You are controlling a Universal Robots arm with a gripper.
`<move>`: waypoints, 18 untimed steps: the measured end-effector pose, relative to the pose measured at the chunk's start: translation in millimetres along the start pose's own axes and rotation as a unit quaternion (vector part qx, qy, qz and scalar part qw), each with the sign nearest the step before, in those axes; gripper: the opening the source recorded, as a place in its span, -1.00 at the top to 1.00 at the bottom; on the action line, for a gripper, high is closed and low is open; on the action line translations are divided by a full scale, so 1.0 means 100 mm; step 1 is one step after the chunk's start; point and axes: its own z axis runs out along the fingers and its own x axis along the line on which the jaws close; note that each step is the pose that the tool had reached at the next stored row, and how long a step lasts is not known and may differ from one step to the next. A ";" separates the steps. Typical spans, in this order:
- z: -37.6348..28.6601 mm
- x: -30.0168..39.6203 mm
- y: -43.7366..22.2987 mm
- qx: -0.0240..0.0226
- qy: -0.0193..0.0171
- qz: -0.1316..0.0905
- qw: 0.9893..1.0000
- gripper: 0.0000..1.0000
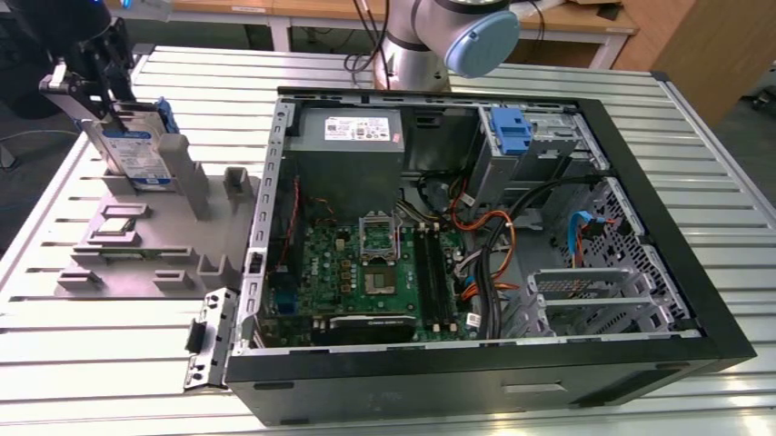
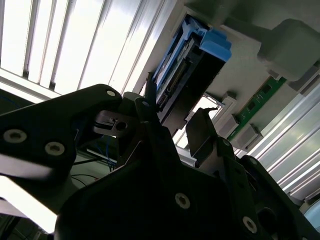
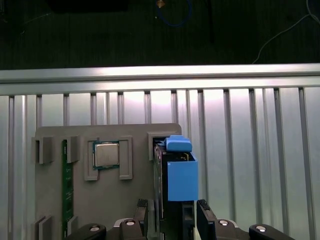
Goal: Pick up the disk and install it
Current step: 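Pick up the disk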
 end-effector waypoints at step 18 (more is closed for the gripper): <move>-0.005 -0.015 -0.003 -0.001 0.002 -0.013 1.000 -0.01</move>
